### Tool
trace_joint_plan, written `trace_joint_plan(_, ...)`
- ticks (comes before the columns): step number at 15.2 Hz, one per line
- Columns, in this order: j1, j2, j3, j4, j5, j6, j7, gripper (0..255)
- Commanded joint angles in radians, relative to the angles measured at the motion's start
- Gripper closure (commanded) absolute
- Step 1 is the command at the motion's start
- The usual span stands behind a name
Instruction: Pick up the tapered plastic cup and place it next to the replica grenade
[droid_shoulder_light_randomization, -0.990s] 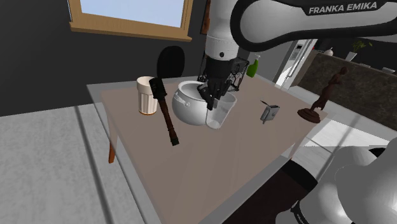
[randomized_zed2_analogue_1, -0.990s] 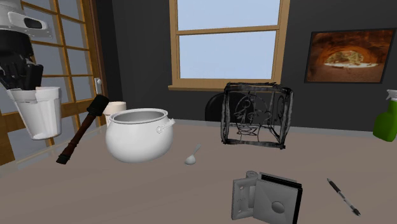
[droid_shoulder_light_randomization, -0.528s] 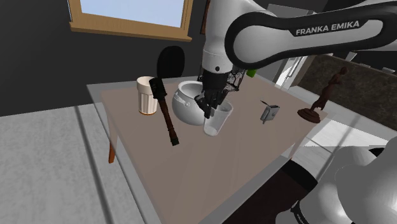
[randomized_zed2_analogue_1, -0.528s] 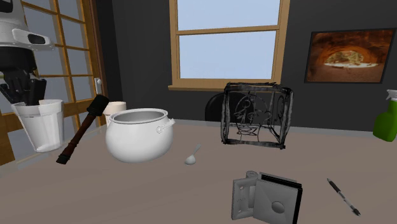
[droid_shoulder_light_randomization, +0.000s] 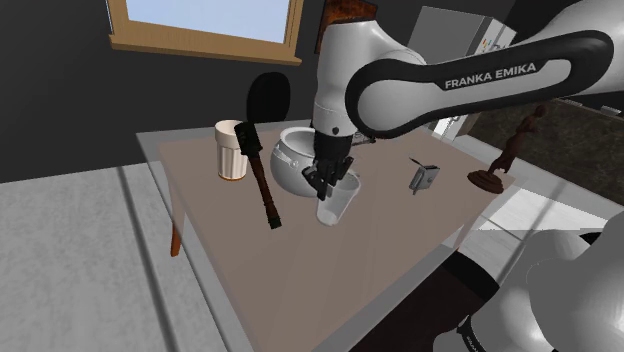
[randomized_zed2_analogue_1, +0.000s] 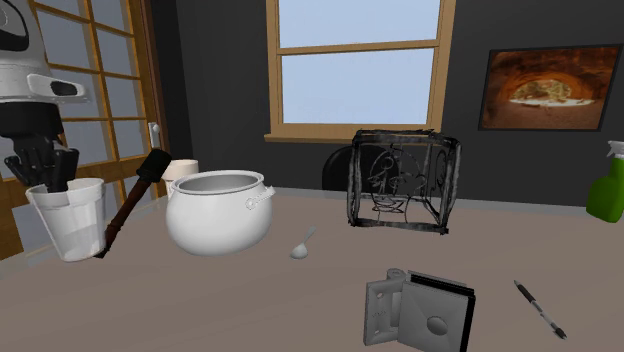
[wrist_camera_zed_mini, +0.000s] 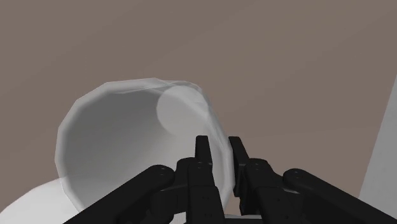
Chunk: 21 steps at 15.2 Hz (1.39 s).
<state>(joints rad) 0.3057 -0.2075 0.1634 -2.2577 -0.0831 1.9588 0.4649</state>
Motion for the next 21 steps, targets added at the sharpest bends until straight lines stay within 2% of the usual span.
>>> trace_joint_plan(1, 0.0, 0.009, 0.001, -0.021, -0.002, 0.031, 0.005, 255)
trace_joint_plan(11, -0.002, 0.071, 0.005, -0.099, -0.019, 0.169, 0.028, 255)
trace_joint_plan(19, -0.002, 0.074, 0.005, -0.102, -0.02, 0.174, 0.03, 255)
trace_joint_plan(20, -0.002, 0.074, 0.005, -0.102, -0.02, 0.174, 0.03, 0)
trace_joint_plan(21, -0.002, 0.074, 0.005, -0.102, -0.02, 0.174, 0.03, 0)
